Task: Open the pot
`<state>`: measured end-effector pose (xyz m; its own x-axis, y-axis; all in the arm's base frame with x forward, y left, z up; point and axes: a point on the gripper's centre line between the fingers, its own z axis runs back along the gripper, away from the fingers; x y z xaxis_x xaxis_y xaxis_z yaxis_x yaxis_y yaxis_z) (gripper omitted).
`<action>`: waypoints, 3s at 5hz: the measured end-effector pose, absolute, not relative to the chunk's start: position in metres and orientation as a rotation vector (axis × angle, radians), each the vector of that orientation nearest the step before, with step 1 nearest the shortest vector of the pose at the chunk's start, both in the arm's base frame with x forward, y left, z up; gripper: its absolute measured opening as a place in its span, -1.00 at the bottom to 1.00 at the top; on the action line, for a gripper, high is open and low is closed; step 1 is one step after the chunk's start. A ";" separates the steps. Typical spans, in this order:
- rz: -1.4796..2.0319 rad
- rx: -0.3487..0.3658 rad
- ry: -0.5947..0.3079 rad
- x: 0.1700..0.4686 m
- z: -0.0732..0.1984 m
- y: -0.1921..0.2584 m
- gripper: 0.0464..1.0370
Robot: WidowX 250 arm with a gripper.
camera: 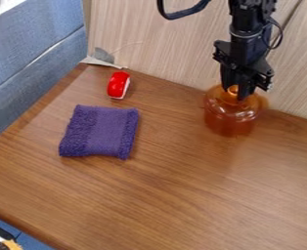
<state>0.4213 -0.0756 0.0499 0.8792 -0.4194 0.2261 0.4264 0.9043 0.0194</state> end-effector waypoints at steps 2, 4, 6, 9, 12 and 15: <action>-0.396 -0.051 -0.339 0.406 0.093 -0.056 -0.30; -0.263 -0.009 -0.348 0.396 0.099 -0.005 -0.30; -0.154 0.016 -0.246 0.398 0.057 0.046 -0.30; -0.161 0.005 -0.147 0.408 0.011 0.055 -0.30; -0.148 0.015 -0.132 0.416 0.007 0.054 0.40; -0.153 0.011 -0.133 0.409 0.017 0.049 0.93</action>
<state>0.4087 0.0491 0.0173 0.9796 -0.1526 0.1309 0.1512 0.9883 0.0209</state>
